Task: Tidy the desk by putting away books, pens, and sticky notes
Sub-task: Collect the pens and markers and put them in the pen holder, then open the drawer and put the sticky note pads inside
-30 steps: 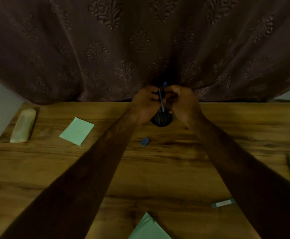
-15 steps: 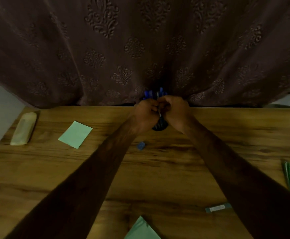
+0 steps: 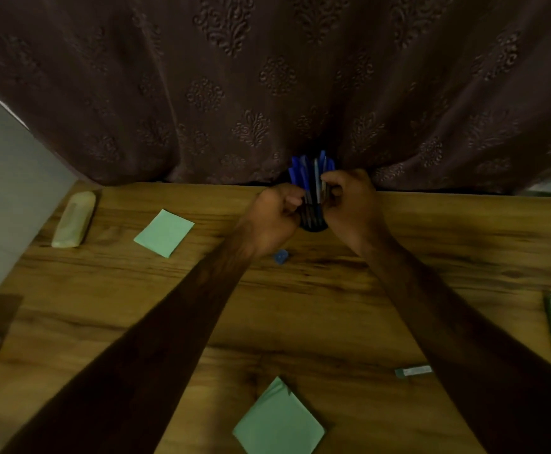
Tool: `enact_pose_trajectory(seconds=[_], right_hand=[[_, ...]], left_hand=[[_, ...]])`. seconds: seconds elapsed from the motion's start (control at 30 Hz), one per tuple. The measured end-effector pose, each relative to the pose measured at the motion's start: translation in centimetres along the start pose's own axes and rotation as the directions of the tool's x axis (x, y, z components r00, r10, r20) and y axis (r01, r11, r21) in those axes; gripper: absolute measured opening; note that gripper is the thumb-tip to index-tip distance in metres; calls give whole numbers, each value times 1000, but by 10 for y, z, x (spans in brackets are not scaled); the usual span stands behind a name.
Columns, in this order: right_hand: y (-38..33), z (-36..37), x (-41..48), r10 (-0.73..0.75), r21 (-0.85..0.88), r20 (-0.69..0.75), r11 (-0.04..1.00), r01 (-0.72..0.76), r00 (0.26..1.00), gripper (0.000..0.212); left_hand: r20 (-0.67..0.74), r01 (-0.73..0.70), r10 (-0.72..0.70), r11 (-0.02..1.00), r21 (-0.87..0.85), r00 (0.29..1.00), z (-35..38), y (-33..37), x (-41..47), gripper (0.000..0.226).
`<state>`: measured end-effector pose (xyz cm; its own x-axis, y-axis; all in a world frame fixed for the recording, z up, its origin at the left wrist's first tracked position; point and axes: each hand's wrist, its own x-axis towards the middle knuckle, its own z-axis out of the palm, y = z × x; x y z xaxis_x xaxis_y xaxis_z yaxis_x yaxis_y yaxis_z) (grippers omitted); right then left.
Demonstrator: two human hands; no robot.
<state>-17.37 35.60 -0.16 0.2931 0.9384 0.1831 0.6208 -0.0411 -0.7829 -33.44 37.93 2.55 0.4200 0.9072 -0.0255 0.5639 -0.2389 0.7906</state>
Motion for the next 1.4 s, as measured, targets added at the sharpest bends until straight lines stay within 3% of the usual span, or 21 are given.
enact_pose_trajectory(seconds=[0.2, 0.4, 0.57, 0.73, 0.87, 1.0, 1.4], right_hand=[[-4, 0, -28, 24, 13, -49, 1000, -23, 999, 34], [-4, 18, -72, 80, -26, 216, 997, -77, 973, 25], [-11, 31, -106, 141, -68, 419, 990, -124, 897, 26], [-19, 43, -136, 180, -91, 407, 983, -156, 895, 24], [-40, 56, -156, 194, -97, 341, 980, -171, 920, 25], [-71, 69, -178, 200, -79, 265, 979, -185, 943, 25], [-126, 102, -258, 196, -6, 334, 979, -206, 922, 21]], left_hand=[[18, 51, -51, 999, 14, 999, -14, -20, -34, 42], [115, 137, -142, 989, 54, 983, -22, -47, -71, 38], [202, 204, -216, 976, 76, 955, -22, -60, -100, 34], [259, 132, -165, 982, 138, 952, -29, -74, -128, 32], [268, 169, -166, 986, 12, 949, -44, -92, -157, 31], [302, 137, -128, 990, -11, 945, -64, -102, -186, 28], [256, 135, -124, 991, -25, 959, -97, -129, -256, 26]])
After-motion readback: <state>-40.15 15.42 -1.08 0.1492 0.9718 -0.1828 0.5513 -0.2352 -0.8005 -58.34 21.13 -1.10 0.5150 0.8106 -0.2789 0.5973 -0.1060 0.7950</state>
